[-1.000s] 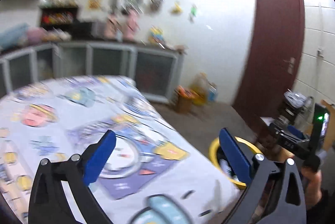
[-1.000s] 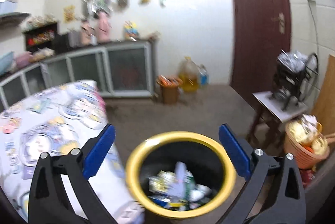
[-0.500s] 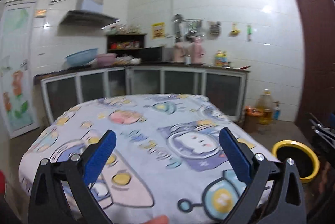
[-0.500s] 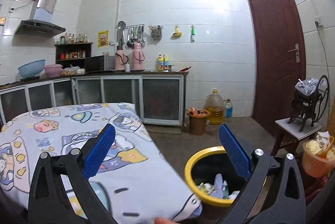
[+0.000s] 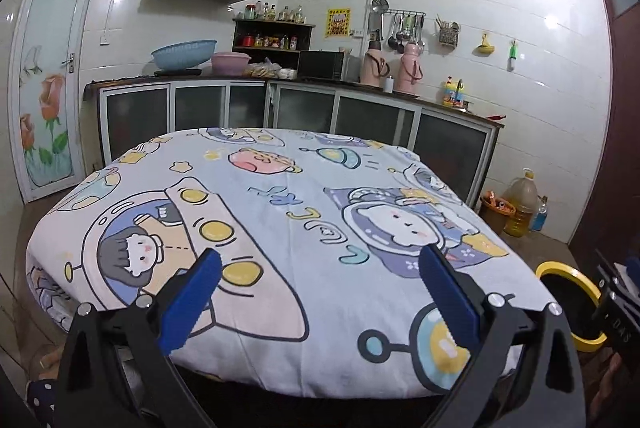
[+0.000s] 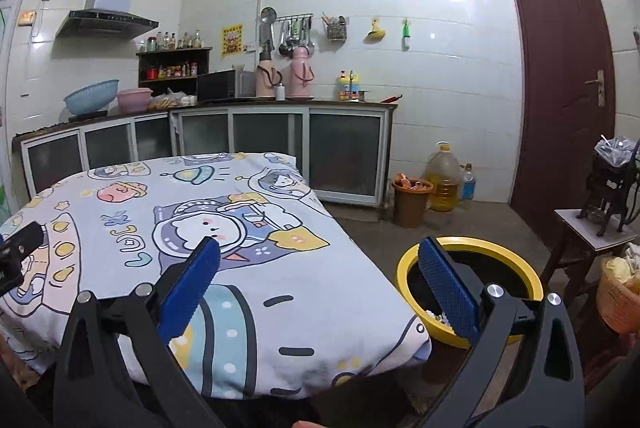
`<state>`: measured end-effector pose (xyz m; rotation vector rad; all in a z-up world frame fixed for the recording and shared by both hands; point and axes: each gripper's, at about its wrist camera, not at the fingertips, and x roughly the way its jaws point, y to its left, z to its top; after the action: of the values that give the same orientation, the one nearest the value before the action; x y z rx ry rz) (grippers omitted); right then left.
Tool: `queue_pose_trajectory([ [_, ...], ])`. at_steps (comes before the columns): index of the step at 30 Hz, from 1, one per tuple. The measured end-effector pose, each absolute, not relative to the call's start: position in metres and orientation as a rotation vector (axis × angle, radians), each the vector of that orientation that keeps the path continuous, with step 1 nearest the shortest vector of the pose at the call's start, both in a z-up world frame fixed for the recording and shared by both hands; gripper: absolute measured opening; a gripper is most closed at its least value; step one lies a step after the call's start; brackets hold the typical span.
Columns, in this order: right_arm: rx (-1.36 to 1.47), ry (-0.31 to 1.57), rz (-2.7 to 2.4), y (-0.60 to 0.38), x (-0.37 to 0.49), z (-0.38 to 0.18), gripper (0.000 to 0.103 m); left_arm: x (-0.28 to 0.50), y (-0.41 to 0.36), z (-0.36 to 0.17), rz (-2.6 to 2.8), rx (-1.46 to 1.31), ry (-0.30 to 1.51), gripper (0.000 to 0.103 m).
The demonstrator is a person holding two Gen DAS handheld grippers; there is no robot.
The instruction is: Collect trash
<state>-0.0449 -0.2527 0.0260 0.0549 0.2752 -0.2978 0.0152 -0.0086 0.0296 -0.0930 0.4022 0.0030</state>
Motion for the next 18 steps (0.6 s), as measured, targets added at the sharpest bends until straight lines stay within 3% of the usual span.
queue_pose_trajectory([
  [18, 0.043, 0.327, -0.259, -0.243, -0.034, 0.010, 0.095, 0.026, -0.010, 0.014, -0.026, -0.121, 0.507, 0.095],
])
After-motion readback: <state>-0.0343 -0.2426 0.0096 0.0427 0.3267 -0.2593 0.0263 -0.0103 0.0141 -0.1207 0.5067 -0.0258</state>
